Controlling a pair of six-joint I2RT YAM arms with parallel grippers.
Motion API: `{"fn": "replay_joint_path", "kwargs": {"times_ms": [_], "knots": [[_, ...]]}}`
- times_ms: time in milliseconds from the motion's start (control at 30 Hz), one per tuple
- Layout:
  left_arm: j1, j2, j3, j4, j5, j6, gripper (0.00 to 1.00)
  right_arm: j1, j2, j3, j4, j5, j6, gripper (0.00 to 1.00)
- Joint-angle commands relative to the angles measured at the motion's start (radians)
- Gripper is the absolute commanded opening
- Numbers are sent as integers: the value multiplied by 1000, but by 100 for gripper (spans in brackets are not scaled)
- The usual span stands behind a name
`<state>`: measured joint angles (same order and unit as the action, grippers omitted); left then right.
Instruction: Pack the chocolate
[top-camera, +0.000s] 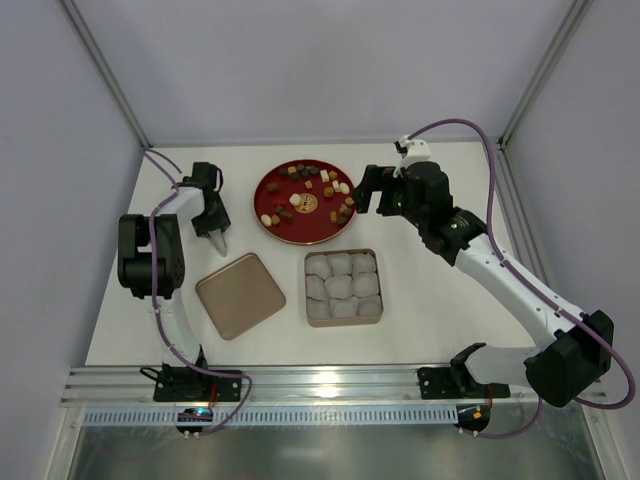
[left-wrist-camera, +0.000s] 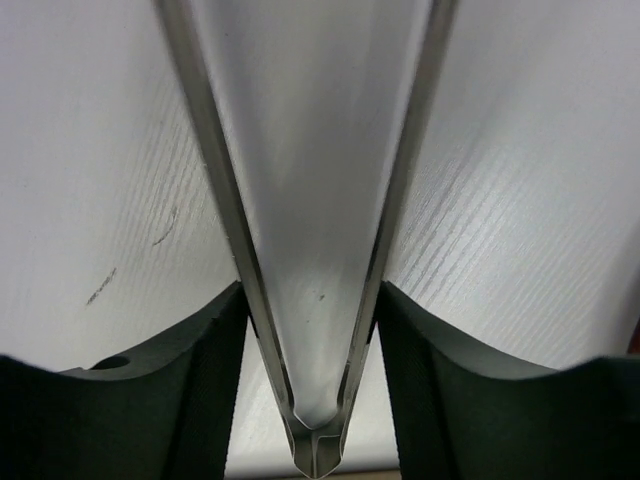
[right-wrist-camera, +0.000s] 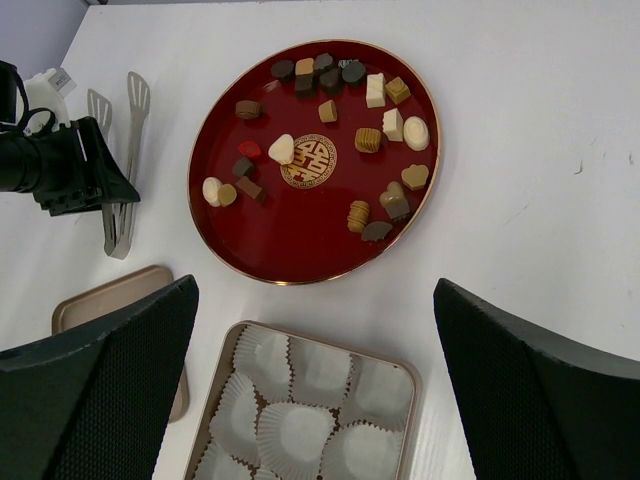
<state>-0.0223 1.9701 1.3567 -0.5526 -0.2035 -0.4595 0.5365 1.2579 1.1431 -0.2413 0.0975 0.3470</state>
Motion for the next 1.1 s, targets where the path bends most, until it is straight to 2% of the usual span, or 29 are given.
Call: {"fn": "replay_joint_path", "kwargs": {"times_ms": [0,33,100,433,1067], "knots": [[-1,23,12,-55,-28,21,51,2,6,35,17,-7,1,100],[-2,21,13,-59,-27,21,45,2,5,35,16,-8,4,100],[-2,3,19,-64,-24,18,44,2,6,35,16,-7,1,100],[-18,-125,82,-196,-53,31,45,2,14,38,19,-16,3,100],[-77,-330,110,-339,-53,36,47,2,18,41,14,-10,-2,100]]}}
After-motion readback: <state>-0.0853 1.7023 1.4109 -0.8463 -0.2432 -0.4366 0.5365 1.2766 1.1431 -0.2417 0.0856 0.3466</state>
